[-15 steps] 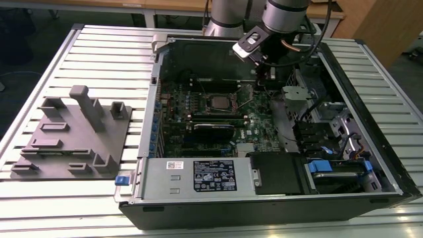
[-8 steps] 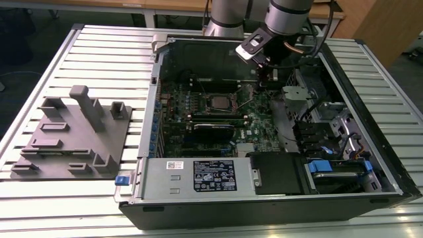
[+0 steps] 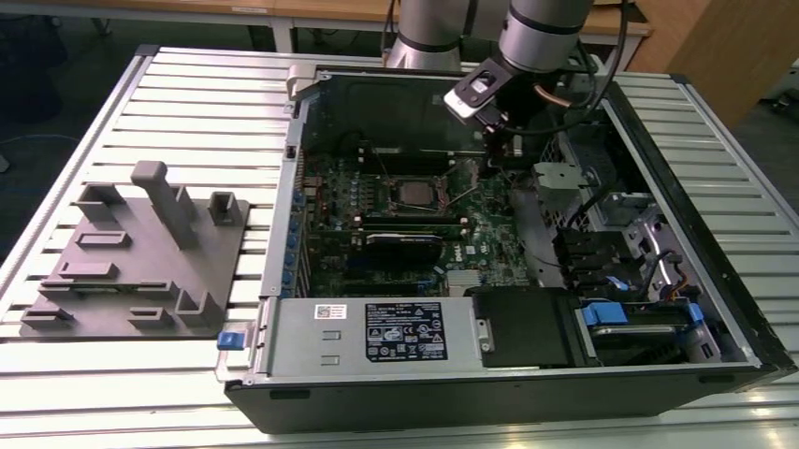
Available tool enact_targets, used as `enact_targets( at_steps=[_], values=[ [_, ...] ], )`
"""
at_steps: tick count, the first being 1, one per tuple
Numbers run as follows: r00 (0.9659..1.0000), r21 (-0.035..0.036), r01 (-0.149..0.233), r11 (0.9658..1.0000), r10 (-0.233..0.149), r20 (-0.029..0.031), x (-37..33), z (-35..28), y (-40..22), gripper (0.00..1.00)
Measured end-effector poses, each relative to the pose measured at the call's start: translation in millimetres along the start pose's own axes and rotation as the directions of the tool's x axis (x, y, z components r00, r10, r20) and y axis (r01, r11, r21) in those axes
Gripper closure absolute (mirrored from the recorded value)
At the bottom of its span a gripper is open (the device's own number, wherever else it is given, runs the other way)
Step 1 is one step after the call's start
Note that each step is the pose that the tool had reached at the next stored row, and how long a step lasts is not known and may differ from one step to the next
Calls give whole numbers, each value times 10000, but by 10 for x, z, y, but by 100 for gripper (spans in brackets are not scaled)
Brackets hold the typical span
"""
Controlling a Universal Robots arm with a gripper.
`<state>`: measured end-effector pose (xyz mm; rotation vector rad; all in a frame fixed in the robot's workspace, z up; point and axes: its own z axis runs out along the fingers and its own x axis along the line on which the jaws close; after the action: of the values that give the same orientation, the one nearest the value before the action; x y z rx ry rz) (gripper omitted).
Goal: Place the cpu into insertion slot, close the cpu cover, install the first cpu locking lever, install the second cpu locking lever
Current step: 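Close the cpu cover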
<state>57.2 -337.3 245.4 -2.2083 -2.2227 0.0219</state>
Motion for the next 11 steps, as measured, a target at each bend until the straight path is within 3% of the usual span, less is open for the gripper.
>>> enact_targets(
  at_steps=[11],
  values=[
    [10000, 3, 9, 10000, -9, -9, 0, 13, -78, 89]
  ],
)
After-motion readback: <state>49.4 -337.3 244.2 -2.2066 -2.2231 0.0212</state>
